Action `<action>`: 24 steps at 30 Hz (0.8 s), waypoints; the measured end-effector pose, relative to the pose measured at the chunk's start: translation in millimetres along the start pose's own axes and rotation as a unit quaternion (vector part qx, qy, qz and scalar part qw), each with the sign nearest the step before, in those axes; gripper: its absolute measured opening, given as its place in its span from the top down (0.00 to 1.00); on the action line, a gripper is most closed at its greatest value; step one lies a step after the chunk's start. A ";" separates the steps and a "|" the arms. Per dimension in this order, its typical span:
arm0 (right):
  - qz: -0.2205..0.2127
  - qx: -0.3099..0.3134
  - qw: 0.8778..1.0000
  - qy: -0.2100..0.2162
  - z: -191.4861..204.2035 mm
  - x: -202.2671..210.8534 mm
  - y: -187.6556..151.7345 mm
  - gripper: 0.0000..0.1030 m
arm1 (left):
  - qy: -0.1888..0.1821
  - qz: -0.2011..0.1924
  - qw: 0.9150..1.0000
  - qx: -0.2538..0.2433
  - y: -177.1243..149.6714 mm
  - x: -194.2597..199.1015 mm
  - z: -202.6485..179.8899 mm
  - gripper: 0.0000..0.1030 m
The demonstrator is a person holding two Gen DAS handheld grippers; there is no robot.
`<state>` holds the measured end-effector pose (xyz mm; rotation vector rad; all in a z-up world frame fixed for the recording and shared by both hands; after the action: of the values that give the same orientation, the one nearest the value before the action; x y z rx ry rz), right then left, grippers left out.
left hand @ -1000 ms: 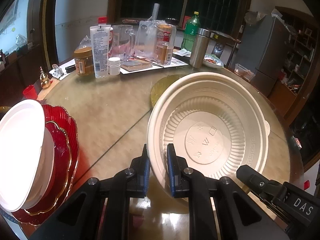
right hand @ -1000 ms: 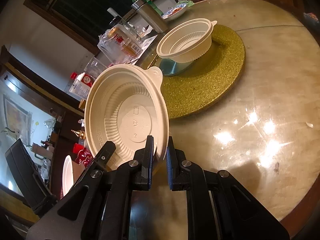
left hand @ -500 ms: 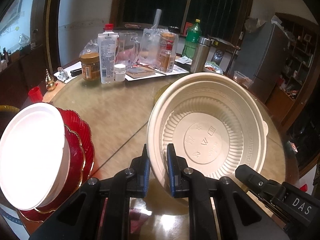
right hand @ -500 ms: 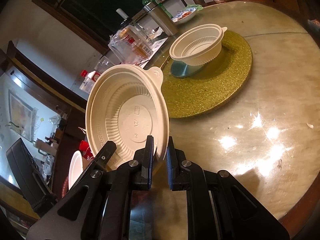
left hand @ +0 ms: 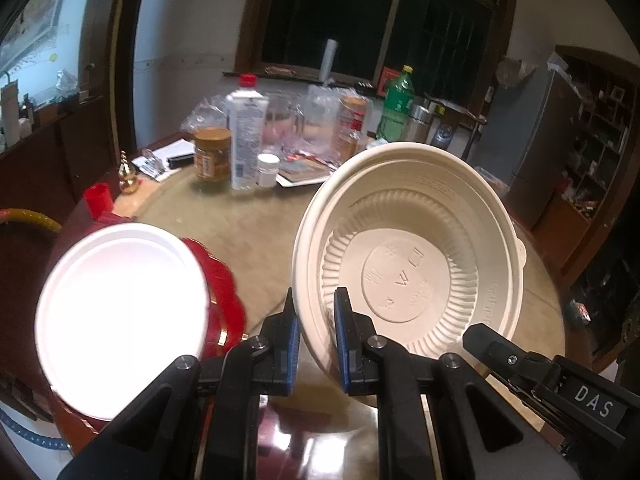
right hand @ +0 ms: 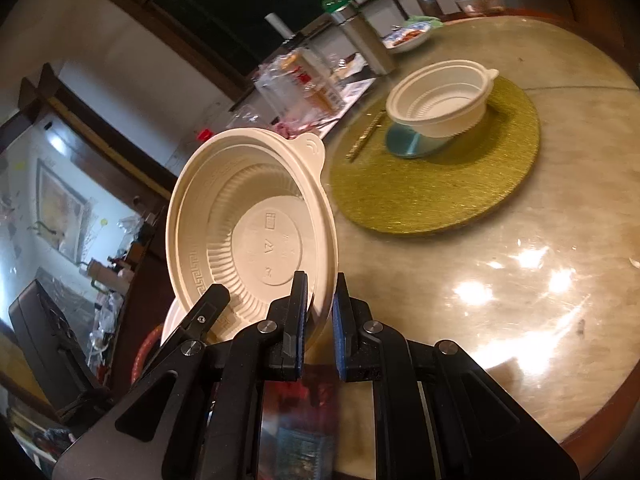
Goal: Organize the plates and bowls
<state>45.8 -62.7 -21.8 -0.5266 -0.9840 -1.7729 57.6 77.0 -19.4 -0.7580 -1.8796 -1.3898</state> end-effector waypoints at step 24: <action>0.060 0.117 0.990 0.054 116.5 -44.8 -25.0 0.89 | 0.058 -0.050 0.993 0.089 4.2 53.7 100.8 0.86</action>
<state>31.1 61.3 3.1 -0.3309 -1.0443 -1.5382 10.8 178.5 4.8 -0.4910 -1.9418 -1.2772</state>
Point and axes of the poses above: each gripper's, at about its wrist camera, not at the fingertips, and x roughly against the way its jaws point, z to its left, y to its top, the point moved 6 cm from there along -x, roughly the way its jaws point, and after that the axes turned 15 degrees about z, right-handed, at the moved point
